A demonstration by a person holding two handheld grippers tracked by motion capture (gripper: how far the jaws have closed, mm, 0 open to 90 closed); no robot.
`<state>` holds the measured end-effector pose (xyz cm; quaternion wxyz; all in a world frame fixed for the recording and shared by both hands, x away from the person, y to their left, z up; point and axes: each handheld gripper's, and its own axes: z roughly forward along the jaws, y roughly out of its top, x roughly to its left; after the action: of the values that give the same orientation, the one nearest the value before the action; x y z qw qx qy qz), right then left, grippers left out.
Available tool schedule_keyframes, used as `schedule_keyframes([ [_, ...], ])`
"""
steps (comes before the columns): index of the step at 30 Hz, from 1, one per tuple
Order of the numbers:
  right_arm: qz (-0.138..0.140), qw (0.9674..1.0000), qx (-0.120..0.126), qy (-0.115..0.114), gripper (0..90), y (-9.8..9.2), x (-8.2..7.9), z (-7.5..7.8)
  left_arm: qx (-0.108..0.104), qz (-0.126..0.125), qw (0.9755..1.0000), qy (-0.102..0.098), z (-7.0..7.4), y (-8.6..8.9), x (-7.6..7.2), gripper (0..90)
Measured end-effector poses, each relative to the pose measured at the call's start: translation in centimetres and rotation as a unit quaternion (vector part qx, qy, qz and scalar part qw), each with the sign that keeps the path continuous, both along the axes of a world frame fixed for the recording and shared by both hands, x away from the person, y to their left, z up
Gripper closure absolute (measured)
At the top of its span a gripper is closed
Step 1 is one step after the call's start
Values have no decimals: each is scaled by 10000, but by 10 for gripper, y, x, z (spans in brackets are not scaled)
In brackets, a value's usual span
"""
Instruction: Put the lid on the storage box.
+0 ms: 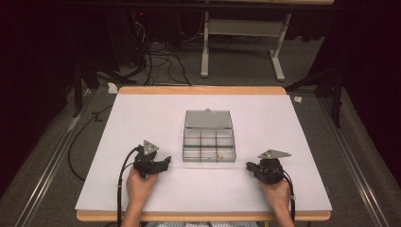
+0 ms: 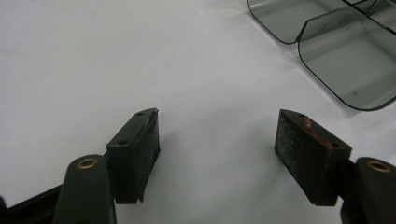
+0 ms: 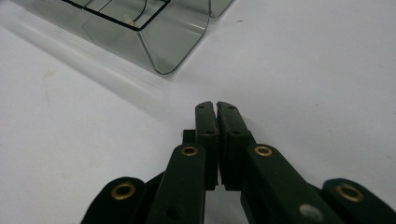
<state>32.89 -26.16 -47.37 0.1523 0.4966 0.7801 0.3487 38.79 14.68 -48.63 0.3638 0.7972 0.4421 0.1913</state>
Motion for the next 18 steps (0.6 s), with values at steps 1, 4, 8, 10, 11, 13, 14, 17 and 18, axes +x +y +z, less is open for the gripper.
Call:
schedule_keyframes([
  [1,-4,10000,-1,0,891,0,0,0,0,1,10000,0,0,0,0,310],
  [4,25,10000,-45,-21,891,0,0,0,-3,2,10000,-2,0,0,0,309],
  [8,4,10000,-82,-46,891,1,-1,2,0,-1,10000,0,0,0,0,309],
  [10,16,9999,-85,-95,891,-1,-1,3,-5,1,10000,-5,0,0,0,309],
  [11,-4,9999,-42,-103,891,-1,-1,4,-7,2,10000,-4,0,0,0,309],
  [13,1,9999,-5,-129,891,-2,-1,6,-6,1,10000,-5,0,0,0,309],
  [14,-23,9999,25,-126,891,-2,-1,7,-6,1,10000,-4,0,0,0,309],
  [17,0,9999,69,-157,891,-1,-1,9,-4,4,10000,-7,0,0,0,309],
  [18,12,9998,68,-170,891,0,-1,10,-8,1,10000,-3,0,0,0,309],
])
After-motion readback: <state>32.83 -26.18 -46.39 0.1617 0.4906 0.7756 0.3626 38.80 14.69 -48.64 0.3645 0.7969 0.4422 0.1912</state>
